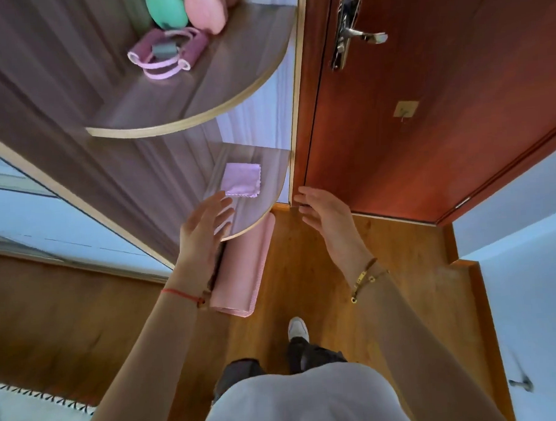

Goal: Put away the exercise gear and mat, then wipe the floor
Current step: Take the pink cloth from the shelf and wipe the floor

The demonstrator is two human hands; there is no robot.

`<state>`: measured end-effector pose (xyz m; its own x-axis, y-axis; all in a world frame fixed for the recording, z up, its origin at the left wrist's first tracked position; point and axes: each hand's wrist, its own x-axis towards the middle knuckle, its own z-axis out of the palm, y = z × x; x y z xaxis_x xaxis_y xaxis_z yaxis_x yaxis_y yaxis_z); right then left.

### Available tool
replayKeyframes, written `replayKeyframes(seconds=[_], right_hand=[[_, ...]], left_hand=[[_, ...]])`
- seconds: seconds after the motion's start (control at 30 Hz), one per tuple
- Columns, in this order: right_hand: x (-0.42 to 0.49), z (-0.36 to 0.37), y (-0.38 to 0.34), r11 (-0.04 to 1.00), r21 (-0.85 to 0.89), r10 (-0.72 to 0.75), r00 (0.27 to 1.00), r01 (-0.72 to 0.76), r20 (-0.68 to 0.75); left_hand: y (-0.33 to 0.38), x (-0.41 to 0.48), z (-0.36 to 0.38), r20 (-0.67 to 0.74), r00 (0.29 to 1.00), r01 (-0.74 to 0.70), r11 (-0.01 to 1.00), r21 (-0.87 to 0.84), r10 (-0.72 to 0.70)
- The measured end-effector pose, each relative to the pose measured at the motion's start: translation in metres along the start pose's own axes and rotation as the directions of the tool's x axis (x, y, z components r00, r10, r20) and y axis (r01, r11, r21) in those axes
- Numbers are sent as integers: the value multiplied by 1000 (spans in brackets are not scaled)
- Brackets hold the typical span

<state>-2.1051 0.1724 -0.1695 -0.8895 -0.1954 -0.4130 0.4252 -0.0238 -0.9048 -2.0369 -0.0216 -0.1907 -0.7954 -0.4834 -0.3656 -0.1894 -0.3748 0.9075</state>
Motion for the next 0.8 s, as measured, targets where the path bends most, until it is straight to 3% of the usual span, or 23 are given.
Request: replayKeyframes(seconds=[0.27, 0.47, 0.63, 0.8], right_hand=[[137, -16, -15, 990, -134, 56, 998, -53, 13], [218, -17, 10, 980, -147, 135, 991, -133, 4], [273, -15, 43, 975, -114, 191, 982, -189, 9], [307, -14, 81, 970, -71, 234, 972, -231, 27]], left_hand=[[-34, 137, 38, -39, 992, 123, 989, 84, -120], [-90, 249, 40, -133, 972, 223, 937, 268, -193], [-137, 333, 20, -151, 969, 246, 838, 486, -197], [-165, 385, 6, -163, 934, 350, 715, 605, -318]])
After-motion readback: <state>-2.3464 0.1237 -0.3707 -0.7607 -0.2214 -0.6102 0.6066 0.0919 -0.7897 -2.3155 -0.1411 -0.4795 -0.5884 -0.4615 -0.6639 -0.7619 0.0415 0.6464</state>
